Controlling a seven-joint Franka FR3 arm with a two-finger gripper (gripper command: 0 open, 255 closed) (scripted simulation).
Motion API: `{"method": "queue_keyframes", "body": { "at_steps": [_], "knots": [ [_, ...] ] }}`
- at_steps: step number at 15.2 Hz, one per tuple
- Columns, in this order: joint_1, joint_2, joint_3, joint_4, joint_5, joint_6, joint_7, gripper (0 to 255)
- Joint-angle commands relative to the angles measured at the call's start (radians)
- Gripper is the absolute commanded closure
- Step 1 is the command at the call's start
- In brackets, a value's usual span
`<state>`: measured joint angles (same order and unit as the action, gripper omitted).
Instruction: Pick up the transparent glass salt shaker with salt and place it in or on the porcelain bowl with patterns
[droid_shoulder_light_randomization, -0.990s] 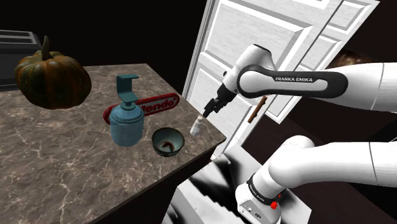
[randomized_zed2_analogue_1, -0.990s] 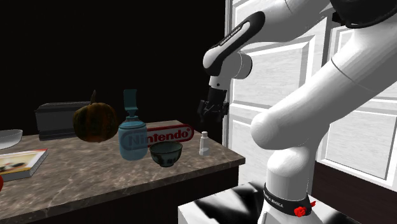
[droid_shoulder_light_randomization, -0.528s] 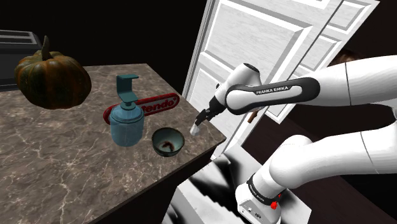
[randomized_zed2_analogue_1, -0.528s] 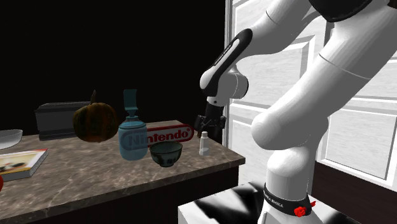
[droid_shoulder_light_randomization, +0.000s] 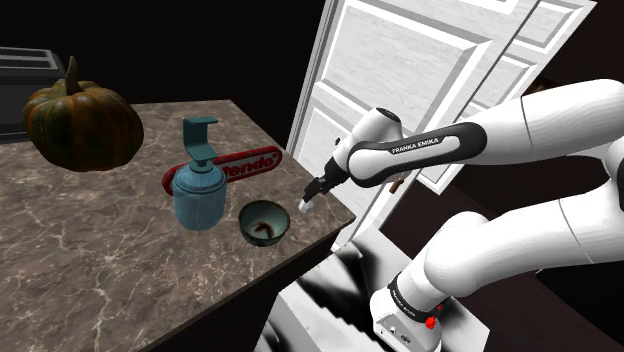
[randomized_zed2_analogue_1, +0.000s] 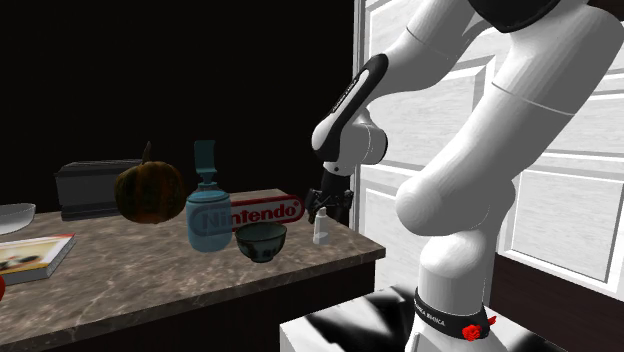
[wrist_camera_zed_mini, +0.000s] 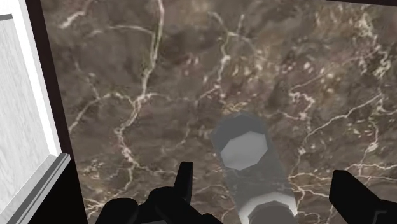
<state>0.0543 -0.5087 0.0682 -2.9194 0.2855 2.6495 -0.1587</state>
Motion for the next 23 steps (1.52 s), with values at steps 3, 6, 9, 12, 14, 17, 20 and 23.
{"method": "queue_keyframes", "body": {
  "at_steps": [3,6,9,12,14,17,20,23],
  "knots": [
    [0.0,0.001,0.0,0.0,0.0,0.001,0.0,0],
    [0.0,0.001,0.0,0.0,0.0,0.001,0.0,255],
    [0.0,0.001,0.0,0.0,0.0,0.001,0.0,255],
    [0.0,0.0,0.0,0.0,0.0,0.001,0.0,255],
    [0.0,0.001,0.0,0.0,0.0,0.001,0.0,255],
    [-0.012,-0.043,0.004,0.017,-0.015,-0.059,0.013,255],
    [-0.021,-0.081,0.007,0.036,-0.028,-0.117,0.025,255],
    [-0.029,-0.116,0.008,0.059,-0.039,-0.174,0.035,255]
  ]
}}
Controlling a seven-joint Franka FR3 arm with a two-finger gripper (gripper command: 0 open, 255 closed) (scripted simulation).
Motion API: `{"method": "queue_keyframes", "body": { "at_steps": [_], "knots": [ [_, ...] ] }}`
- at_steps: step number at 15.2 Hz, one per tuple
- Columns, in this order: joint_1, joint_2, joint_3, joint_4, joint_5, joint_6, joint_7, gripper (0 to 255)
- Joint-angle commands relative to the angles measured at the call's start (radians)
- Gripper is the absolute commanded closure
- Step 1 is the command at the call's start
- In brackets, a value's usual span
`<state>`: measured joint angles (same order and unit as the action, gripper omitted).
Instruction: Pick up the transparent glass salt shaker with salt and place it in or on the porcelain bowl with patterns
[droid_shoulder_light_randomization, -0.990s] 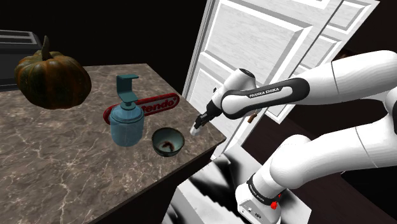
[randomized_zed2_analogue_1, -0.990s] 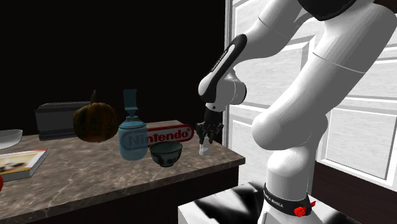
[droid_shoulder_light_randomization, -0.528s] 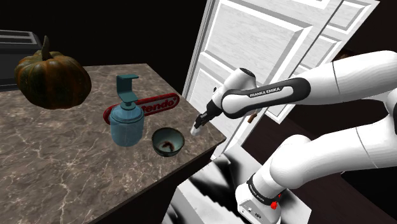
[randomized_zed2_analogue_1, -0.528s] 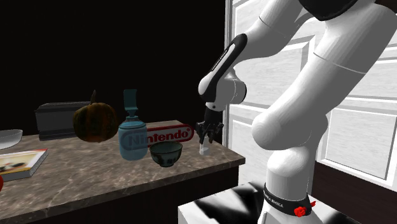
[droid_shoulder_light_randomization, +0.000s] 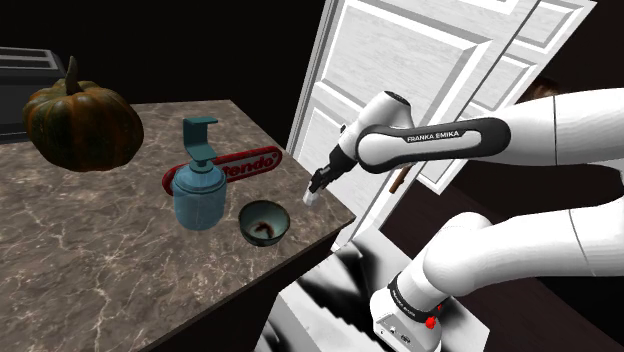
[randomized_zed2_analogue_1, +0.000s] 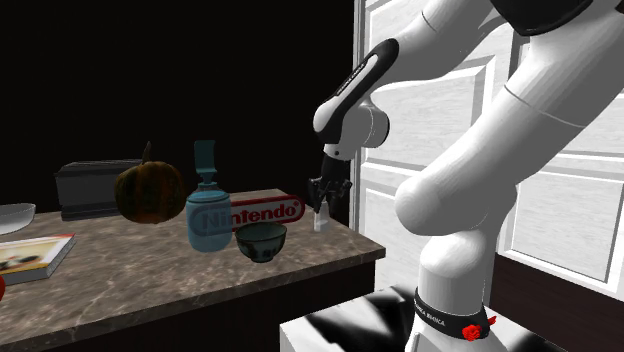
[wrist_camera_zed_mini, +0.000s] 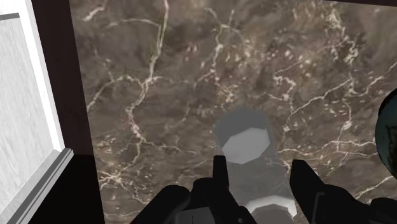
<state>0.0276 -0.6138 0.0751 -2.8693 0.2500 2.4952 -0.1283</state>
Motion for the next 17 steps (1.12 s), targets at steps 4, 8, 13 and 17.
{"method": "queue_keyframes", "body": {
  "at_steps": [4,8,13,17],
  "knots": [
    [-0.011,-0.049,0.002,0.042,-0.016,-0.091,0.017,255],
    [-0.017,-0.081,0.001,0.078,-0.028,-0.159,0.027,255],
    [-0.024,-0.111,-0.001,0.129,-0.04,-0.239,0.039,255],
    [-0.028,-0.128,-0.004,0.174,-0.048,-0.3,0.047,255]
  ]
}}
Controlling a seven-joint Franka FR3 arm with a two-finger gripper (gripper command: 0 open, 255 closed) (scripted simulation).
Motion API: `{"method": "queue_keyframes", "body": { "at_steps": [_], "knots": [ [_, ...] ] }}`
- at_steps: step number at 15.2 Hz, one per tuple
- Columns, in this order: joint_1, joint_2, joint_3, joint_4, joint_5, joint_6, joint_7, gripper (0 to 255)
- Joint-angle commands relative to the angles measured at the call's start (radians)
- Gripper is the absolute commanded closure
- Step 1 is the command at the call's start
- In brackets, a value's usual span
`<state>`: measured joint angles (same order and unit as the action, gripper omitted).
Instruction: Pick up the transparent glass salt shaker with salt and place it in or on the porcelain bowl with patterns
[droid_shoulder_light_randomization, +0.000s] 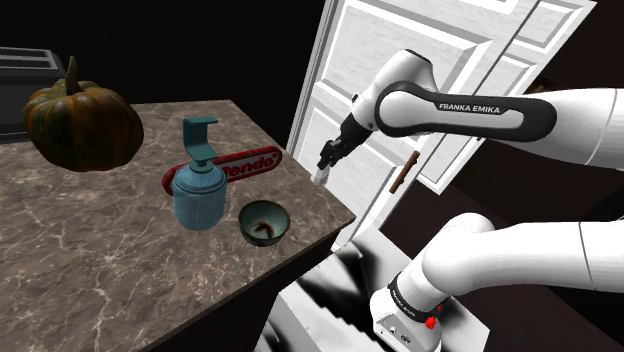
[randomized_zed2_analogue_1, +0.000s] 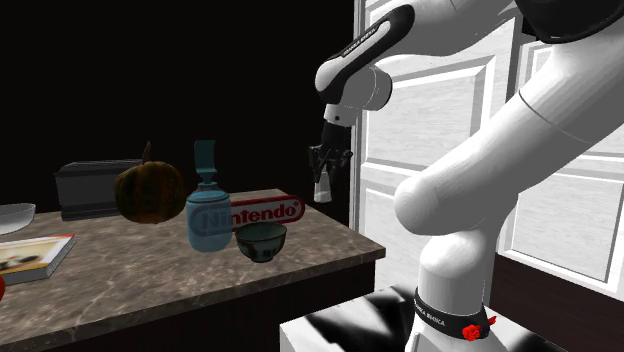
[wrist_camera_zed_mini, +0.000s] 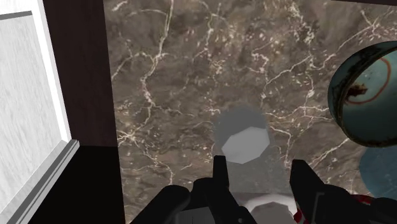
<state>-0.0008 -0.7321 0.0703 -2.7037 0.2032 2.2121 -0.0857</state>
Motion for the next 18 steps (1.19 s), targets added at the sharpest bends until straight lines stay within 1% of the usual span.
{"method": "queue_keyframes", "body": {
  "at_steps": [1,3,11,15,18],
  "knots": [
    [-0.001,-0.013,0.001,0.019,-0.003,-0.032,0.006,255],
    [-0.003,-0.018,-0.001,0.04,-0.007,-0.058,0.01,255],
    [0.082,0.008,0.192,0.09,0.069,-0.05,0.224,255],
    [0.108,0.053,0.288,0.145,0.092,-0.041,0.33,255],
    [0.117,0.095,0.356,0.193,0.1,-0.035,0.405,255]
  ]
}}
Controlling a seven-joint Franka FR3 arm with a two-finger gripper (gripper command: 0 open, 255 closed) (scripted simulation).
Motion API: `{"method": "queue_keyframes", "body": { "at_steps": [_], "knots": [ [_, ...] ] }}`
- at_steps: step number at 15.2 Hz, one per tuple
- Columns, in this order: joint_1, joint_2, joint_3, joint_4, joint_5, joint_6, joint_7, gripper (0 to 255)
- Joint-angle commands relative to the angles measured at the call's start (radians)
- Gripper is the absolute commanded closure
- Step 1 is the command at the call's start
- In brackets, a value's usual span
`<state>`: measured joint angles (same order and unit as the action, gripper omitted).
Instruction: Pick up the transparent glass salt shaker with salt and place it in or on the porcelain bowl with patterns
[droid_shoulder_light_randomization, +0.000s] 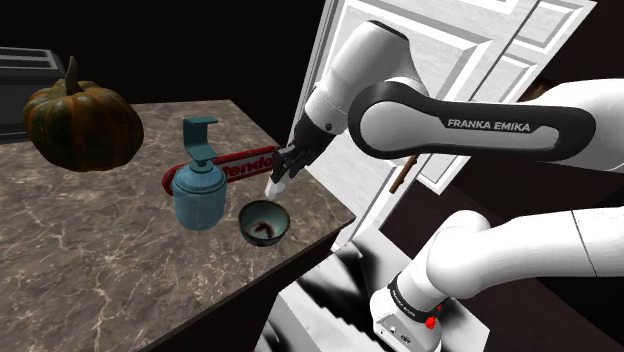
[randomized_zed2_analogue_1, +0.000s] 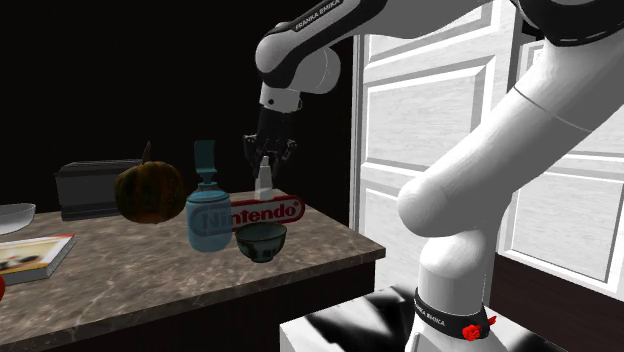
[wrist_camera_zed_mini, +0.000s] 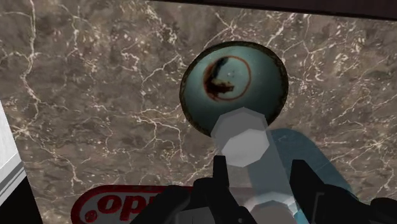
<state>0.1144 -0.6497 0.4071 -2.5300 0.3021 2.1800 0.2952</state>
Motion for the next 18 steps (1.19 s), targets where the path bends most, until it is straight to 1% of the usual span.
{"method": "queue_keyframes", "body": {
  "at_steps": [1,16,18],
  "knots": [
    [0.003,0.015,0.023,0.008,0.004,0.011,0.023,255],
    [0.012,0.101,0.077,-0.139,0.04,0.243,0.015,255],
    [0.012,0.101,0.077,-0.139,0.04,0.243,0.015,255]
  ]
}}
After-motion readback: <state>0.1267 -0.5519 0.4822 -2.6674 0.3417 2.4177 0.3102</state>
